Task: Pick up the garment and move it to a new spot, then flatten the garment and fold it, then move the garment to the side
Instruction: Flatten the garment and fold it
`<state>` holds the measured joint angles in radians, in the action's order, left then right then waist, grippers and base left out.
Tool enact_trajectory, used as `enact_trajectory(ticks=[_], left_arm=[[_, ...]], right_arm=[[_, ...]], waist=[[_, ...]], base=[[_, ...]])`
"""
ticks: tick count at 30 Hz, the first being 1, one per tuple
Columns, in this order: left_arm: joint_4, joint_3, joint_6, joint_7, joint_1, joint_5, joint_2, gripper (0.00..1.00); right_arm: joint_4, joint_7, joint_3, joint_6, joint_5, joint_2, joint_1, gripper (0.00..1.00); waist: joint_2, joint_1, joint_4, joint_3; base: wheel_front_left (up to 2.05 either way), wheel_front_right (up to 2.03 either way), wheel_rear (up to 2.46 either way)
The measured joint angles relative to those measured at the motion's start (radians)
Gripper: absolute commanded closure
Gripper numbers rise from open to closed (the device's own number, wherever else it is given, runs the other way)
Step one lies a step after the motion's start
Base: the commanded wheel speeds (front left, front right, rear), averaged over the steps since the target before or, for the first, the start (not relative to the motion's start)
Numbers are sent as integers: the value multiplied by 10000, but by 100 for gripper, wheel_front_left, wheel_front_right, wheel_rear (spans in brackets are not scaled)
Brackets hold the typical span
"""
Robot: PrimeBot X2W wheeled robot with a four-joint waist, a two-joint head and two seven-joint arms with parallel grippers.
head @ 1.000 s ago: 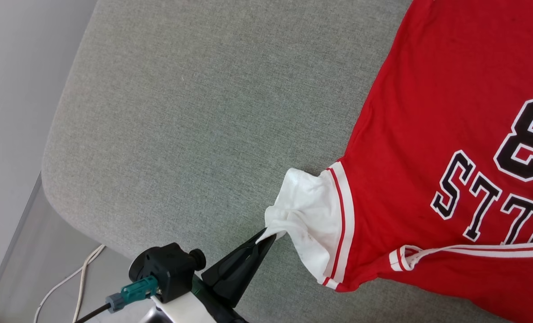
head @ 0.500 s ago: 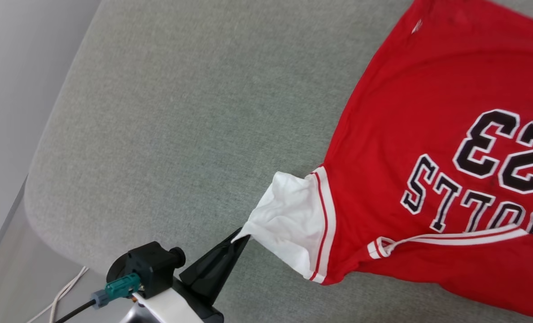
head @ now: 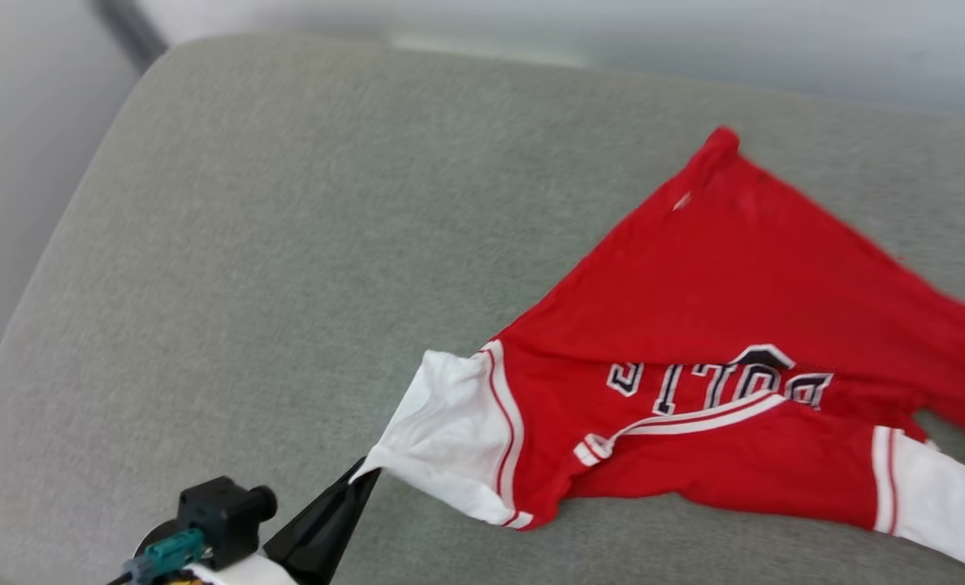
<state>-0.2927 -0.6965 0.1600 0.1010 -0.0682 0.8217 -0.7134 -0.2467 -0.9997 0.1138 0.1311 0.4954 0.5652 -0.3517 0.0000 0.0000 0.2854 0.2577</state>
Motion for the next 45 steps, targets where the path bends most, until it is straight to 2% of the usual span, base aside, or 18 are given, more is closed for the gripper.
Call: enact_trajectory(ticks=[6,13,21,22,23,31,38,45], left_arm=[[242,242,178,318,615,441,-36,100],[598,431,255,625,1021,780,-21,100],[880,541,169,738,997,953,92,100],[888,531,163,738,992,951,105,100],[895,520,161,738,988,951,115,100],[736,382,157,639,825,796,117,100],[272,123,102,435,323,380,242,100],[-42,-213,-33,228,-360,-15,591,100]], right_arm=[[320,644,40,0,552,-71,1710,100],[523,815,518,0,871,-552,3349,100],[857,1285,491,0,1141,-955,4144,100],[899,1429,491,-2,1110,-945,4141,17],[934,1580,481,0,1026,-924,4128,0],[1939,1703,-82,-2,1315,-556,3407,0],[3097,872,-861,-2,1367,-261,1727,0],[2688,-280,-2034,0,696,-148,-500,0]], waist=[[0,-1,-756,-863],[0,-2,-1453,-1523],[0,-2,-1786,-1725],[0,-2,-1800,-1726],[0,-2,-1805,-1721],[0,-1,-1663,-1568],[0,-1,-1164,-1011],[0,1,-313,-171]], base=[[0,0,0],[0,0,0],[0,0,0],[0,0,0],[0,0,0],[0,0,0],[0,0,0],[0,0,0]])
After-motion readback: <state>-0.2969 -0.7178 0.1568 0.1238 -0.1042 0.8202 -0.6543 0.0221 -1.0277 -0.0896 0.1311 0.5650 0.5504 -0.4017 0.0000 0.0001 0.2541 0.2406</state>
